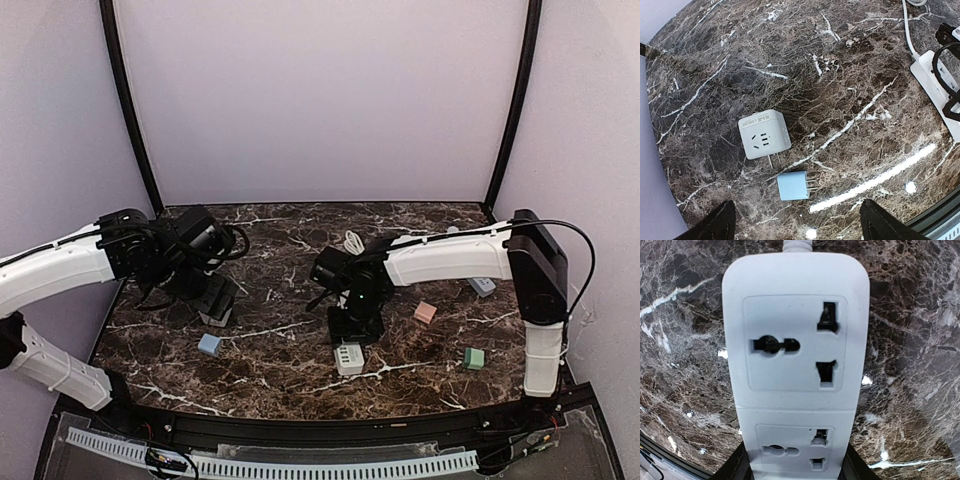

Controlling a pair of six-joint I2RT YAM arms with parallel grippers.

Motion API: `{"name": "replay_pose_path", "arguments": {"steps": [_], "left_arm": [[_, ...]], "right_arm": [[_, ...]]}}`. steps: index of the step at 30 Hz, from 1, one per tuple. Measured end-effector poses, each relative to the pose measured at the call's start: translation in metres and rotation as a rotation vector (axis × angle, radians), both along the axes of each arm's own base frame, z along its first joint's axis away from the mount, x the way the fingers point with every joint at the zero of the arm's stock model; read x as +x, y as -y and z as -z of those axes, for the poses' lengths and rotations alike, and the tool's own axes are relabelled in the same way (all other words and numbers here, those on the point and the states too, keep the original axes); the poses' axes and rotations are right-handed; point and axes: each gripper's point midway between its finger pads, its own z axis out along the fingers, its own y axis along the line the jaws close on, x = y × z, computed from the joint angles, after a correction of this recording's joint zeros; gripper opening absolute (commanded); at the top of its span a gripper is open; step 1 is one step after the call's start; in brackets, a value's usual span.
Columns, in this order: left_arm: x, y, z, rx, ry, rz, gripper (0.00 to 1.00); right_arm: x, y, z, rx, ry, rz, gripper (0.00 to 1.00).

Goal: Insert the plug

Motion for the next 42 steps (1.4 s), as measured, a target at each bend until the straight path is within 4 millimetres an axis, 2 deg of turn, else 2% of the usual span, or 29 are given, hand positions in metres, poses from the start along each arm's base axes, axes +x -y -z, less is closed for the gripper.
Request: {"name": "replay_pose_path", "arguments": {"steps": [4, 6, 7, 8, 9, 11, 17, 20, 24, 28, 35, 42], "left_arm": [[-0.004, -0.005, 0.007, -0.002, -0.004, -0.01, 0.88], [-0.006, -0.007, 0.009, -0.004, -0.006, -0.016, 0.88], [-0.006, -0.008, 0.01, -0.006, -0.006, -0.019, 0.88], [-0.007, -0.008, 0.01, -0.009, -0.007, -0.023, 0.88], [-0.007, -0.009, 0.011, -0.011, -0.006, -0.026, 0.88], [-0.007, -0.009, 0.011, -0.02, -0.002, -0.032, 0.88], [-0.01, -0.015, 0.012, -0.054, 0.015, -0.059, 0.88], [-0.009, -0.016, 0.01, -0.073, 0.023, -0.086, 0.88], [-0.008, -0.018, 0.009, -0.092, 0.028, -0.135, 0.88], [-0.009, -0.021, 0.011, -0.112, 0.019, -0.204, 0.87], [-0.02, -0.038, 0.019, -0.128, -0.034, -0.415, 0.87], [-0.04, -0.055, 0.028, -0.208, -0.104, -0.727, 0.88]], "right_arm": [[-0.001, -0.001, 0.002, 0.005, 0.001, 0.02, 0.26], [-0.001, -0.002, 0.003, 0.003, 0.001, 0.024, 0.32], [-0.001, -0.002, 0.004, 0.002, 0.0, 0.026, 0.39], [-0.002, -0.002, 0.005, 0.0, -0.001, 0.027, 0.57], [-0.002, -0.002, 0.006, -0.002, -0.002, 0.026, 0.65], [-0.003, 0.0, 0.007, -0.009, -0.008, 0.029, 0.72], [-0.007, 0.008, 0.01, -0.057, -0.025, 0.004, 0.77], [-0.002, 0.002, -0.001, -0.044, 0.0, -0.034, 0.8], [0.007, -0.007, -0.015, -0.019, 0.043, -0.085, 0.9], [0.014, -0.006, -0.025, -0.027, 0.083, -0.125, 0.97], [0.027, 0.013, -0.044, -0.076, 0.157, -0.174, 0.99], [0.045, 0.032, -0.073, -0.072, 0.236, -0.192, 0.99]]}}
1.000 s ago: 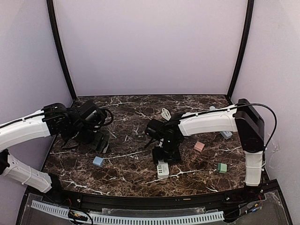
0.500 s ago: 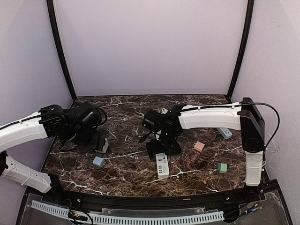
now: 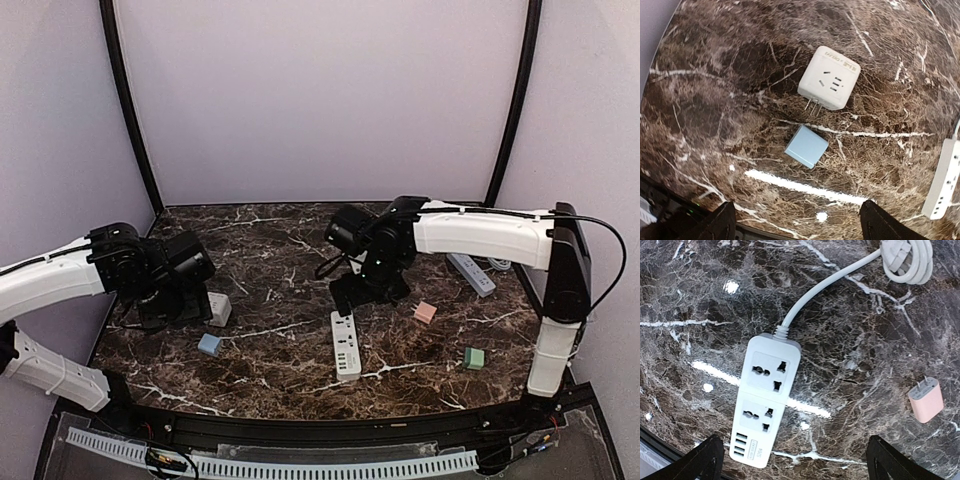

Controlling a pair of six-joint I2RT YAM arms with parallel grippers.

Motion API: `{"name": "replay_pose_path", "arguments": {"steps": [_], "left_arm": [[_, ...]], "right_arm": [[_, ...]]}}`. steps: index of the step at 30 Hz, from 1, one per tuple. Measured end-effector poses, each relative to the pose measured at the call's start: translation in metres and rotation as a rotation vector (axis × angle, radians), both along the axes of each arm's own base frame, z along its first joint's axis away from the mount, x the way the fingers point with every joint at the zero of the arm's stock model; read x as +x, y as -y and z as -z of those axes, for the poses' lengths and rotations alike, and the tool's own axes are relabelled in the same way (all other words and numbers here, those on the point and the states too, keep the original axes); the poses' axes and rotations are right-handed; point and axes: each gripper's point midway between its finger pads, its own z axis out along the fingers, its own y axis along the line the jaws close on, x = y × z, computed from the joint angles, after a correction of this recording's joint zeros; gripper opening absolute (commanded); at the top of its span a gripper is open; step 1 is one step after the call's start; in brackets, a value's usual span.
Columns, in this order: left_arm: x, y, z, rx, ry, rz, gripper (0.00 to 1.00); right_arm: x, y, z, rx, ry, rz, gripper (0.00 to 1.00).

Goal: Insert the plug

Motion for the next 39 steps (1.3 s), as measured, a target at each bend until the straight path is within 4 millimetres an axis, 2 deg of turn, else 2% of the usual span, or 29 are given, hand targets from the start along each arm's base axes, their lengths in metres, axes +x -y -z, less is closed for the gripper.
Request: {"name": "replay_pose_path", "arguments": {"steps": [7, 14, 20, 28, 39], "left_arm": [[-0.015, -0.001, 0.023, -0.135, -0.046, -0.303, 0.87], [-0.024, -0.008, 0.043, -0.271, -0.032, -0.585, 0.83], [-0.019, -0.003, 0.049, -0.281, -0.025, -0.661, 0.81], [-0.005, 0.009, 0.071, -0.257, -0.043, -0.716, 0.81], [0.016, 0.018, 0.097, -0.262, -0.087, -0.807, 0.78]], "right_arm": [[0.007, 0.015, -0.001, -0.032, 0.025, -0.048, 0.99], [0.001, 0.033, 0.006, -0.067, 0.027, -0.068, 0.99], [-0.005, 0.053, 0.003, -0.075, 0.039, -0.056, 0.99], [-0.006, 0.078, 0.002, -0.103, 0.063, -0.038, 0.99], [-0.011, 0.097, 0.009, -0.142, 0.072, -0.052, 0.99]]}}
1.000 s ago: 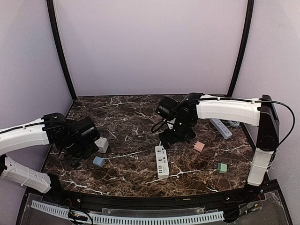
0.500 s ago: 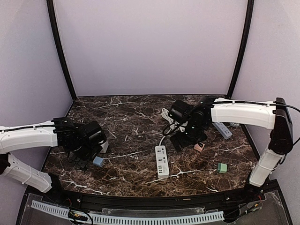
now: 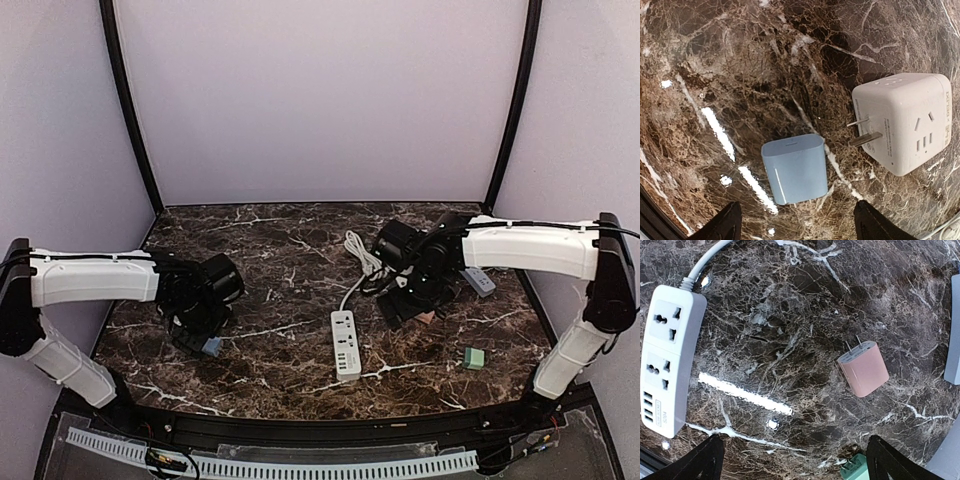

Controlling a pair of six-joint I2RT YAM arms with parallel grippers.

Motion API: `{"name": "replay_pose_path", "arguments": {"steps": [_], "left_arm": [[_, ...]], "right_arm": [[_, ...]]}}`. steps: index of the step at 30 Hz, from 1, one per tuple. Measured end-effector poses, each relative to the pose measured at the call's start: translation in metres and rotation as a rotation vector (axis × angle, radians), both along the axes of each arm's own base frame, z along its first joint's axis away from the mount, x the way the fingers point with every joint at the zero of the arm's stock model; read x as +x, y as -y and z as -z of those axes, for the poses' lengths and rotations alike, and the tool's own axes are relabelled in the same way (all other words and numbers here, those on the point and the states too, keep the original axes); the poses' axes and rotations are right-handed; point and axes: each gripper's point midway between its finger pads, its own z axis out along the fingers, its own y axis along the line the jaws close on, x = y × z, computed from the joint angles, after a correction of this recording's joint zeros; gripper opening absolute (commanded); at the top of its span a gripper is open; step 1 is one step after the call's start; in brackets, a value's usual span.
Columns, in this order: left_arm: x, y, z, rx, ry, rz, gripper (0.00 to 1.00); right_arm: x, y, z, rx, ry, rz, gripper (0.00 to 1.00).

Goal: Insert the plug

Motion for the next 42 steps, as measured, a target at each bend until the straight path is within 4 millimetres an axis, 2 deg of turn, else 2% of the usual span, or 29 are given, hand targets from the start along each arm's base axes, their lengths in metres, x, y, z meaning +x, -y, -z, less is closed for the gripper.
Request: {"name": "replay_pose_path", "arguments": {"steps": [5, 11, 16, 32, 38, 42], "left_arm": [[0.006, 0.006, 0.007, -0.002, -0.027, -0.015, 0.77], [0.004, 0.009, 0.016, 0.003, -0.065, -0.014, 0.72], [0.004, 0.008, 0.019, -0.003, -0.07, -0.024, 0.66], [0.003, 0.003, 0.038, 0.023, -0.101, -0.037, 0.59], [0.003, 0.003, 0.042, 0.055, -0.126, -0.038, 0.45], [0.009, 0.005, 0.035, 0.065, -0.115, -0.03, 0.24]], "right_arm": [[-0.002, 0.004, 0.005, -0.017, -0.006, -0.013, 0.99], [-0.003, 0.006, 0.008, -0.029, -0.007, -0.023, 0.99], [-0.003, 0.007, 0.007, -0.028, -0.002, -0.029, 0.99], [-0.007, 0.015, 0.015, -0.055, -0.011, -0.033, 0.99], [-0.008, 0.017, 0.017, -0.062, -0.011, -0.036, 0.99], [-0.008, 0.018, 0.02, -0.064, -0.012, -0.035, 0.99]]}}
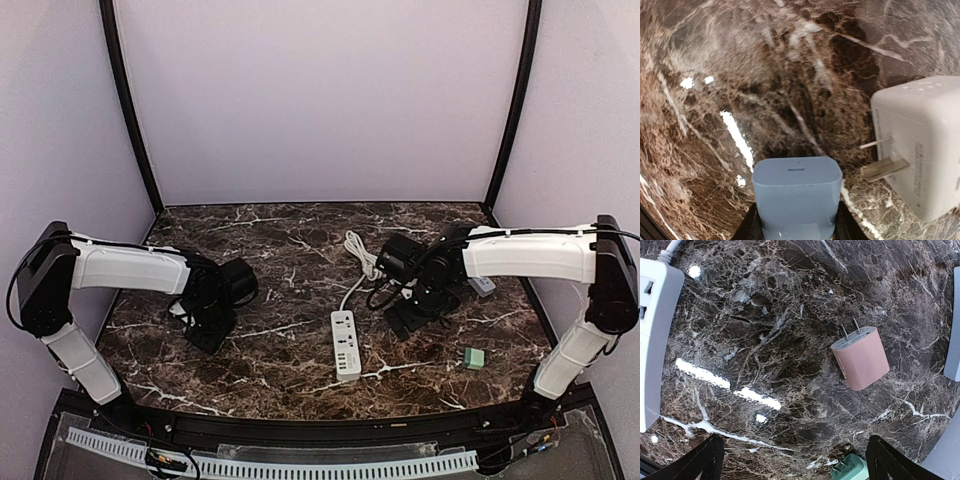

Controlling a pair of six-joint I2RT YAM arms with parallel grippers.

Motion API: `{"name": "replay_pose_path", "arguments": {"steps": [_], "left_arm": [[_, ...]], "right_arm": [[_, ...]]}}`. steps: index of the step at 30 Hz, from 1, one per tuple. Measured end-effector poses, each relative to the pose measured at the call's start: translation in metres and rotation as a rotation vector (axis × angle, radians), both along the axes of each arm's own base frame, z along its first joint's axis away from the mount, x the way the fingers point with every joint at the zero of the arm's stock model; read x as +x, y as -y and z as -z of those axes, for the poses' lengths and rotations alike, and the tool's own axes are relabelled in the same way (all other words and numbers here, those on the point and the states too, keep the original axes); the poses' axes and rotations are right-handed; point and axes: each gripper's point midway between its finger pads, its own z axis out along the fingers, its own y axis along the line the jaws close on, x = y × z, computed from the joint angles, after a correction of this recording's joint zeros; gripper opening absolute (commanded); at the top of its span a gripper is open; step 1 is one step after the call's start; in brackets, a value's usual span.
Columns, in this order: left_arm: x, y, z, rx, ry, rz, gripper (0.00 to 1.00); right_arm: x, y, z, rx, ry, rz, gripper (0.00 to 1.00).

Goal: Insert the plug

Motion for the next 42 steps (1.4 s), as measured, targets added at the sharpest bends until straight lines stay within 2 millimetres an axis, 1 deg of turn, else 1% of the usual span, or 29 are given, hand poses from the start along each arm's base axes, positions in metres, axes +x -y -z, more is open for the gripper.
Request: {"name": "replay_pose_path", "arguments": {"steps": [4, 8, 11, 14, 17, 23, 28, 31, 36, 42], "left_arm": [[0.005, 0.001, -0.009, 0.014, 0.007, 0.026, 0.16], [0.01, 0.002, -0.022, 0.038, 0.011, 0.077, 0.13], [0.013, 0.001, -0.034, 0.059, 0.014, 0.13, 0.11], [0.011, 0.001, -0.042, 0.064, 0.015, 0.194, 0.06], [0.01, 0.002, -0.05, 0.056, 0.023, 0.259, 0.03], [0.017, 0.006, -0.069, 0.042, 0.079, 0.407, 0.01], [0.032, 0.017, -0.086, 0.045, 0.142, 0.557, 0.01], [0.041, 0.026, -0.096, 0.043, 0.183, 0.659, 0.01], [0.057, 0.042, -0.119, 0.058, 0.25, 0.835, 0.01], [0.068, 0.053, -0.142, 0.095, 0.306, 1.021, 0.01]], "right_arm": [[-0.002, 0.002, 0.003, -0.006, -0.004, 0.0, 0.98], [-0.002, 0.003, 0.001, -0.001, 0.001, 0.002, 0.99], [-0.001, 0.003, -0.004, 0.012, 0.014, 0.004, 0.99], [-0.001, 0.003, -0.009, 0.022, 0.026, 0.004, 0.99], [0.0, 0.003, -0.012, 0.031, 0.035, 0.005, 0.99], [0.003, 0.001, -0.028, 0.064, 0.077, 0.003, 0.99], [0.007, 0.0, -0.044, 0.105, 0.114, 0.007, 0.98], [0.01, 0.004, -0.05, 0.119, 0.126, 0.018, 0.99], [0.018, 0.014, -0.059, 0.153, 0.137, 0.053, 0.99], [0.026, 0.021, -0.075, 0.234, 0.133, 0.101, 0.99]]}}
